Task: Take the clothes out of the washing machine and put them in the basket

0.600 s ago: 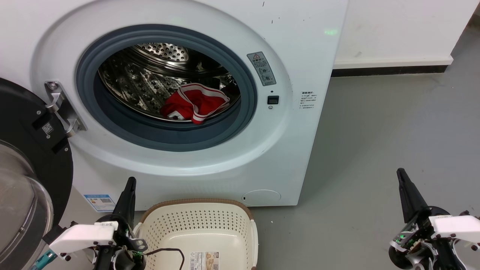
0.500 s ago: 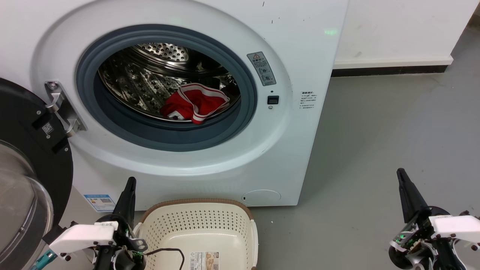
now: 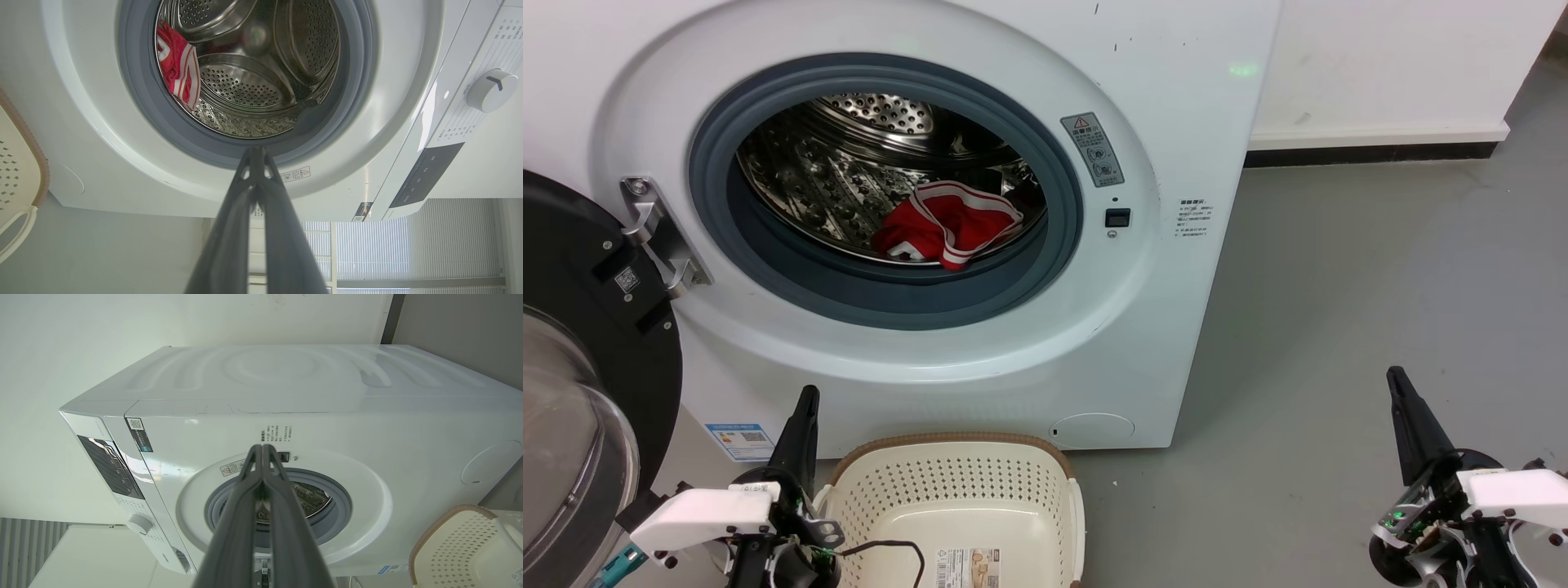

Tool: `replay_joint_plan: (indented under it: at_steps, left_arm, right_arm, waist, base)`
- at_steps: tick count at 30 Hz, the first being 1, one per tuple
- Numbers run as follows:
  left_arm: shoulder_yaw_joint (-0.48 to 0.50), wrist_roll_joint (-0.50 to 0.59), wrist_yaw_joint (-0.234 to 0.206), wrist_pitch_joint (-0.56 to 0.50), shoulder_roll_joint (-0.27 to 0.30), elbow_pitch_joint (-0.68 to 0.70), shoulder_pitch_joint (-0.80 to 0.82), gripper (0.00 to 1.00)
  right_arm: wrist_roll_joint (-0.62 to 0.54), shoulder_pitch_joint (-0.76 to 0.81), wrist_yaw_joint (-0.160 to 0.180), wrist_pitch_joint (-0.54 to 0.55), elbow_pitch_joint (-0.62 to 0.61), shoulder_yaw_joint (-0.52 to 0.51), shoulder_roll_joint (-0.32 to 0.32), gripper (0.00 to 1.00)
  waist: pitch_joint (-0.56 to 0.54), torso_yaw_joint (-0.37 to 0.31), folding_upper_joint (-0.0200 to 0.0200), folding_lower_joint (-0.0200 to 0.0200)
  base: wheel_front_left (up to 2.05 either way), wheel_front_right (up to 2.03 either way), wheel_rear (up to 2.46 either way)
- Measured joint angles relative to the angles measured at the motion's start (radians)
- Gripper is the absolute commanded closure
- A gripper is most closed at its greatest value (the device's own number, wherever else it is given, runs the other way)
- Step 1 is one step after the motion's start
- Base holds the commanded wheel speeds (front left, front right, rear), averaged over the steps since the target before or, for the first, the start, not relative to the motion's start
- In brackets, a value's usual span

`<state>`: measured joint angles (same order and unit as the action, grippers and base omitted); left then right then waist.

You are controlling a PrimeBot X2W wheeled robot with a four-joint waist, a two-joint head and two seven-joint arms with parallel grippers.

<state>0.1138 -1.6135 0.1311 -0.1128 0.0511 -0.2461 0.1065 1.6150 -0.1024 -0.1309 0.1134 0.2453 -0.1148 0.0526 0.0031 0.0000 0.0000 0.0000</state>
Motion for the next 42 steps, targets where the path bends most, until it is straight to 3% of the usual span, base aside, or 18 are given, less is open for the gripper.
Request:
replay_joint_plan:
  at_steps: [6, 7, 19, 30, 42]
  left_arm:
    - [0.000, 0.000, 0.000, 0.000, 0.000, 0.000, 0.000, 1.00]
    - [-0.002, 0.000, 0.000, 0.001, 0.000, -0.010, -0.003, 0.00]
    - [-0.056, 0.070, -0.001, 0.060, -0.003, -0.001, -0.020, 0.00]
    - [-0.098, 0.321, -0.002, 0.117, -0.003, 0.045, -0.018, 0.00]
    - [-0.146, 0.583, -0.037, 0.161, -0.002, 0.068, -0.014, 0.00]
  right_arm:
    - [0.000, 0.000, 0.000, 0.000, 0.000, 0.000, 0.000, 1.00]
    - [0.000, 0.005, 0.000, 0.000, 0.008, 0.000, 0.000, 0.00]
    - [-0.094, 0.034, 0.000, -0.060, -0.013, 0.030, -0.001, 0.00]
    - [-0.416, 0.058, 0.000, -0.114, -0.064, 0.051, 0.000, 0.00]
    - [-0.700, 0.083, 0.000, -0.159, -0.094, 0.060, -0.001, 0.00]
  waist:
    - [0.000, 0.000, 0.0000, 0.0000]
    - [0.000, 0.000, 0.0000, 0.0000]
    - [0.000, 0.002, 0.0000, 0.0000]
    - [-0.004, 0.010, 0.0000, 0.0000]
    - [-0.008, 0.018, 0.0000, 0.0000]
  base:
    - [0.00, 0.00, 0.00]
    - [0.00, 0.00, 0.00]
    - [0.00, 0.00, 0.00]
    - [0.00, 0.00, 0.00]
    - [0.00, 0.00, 0.00]
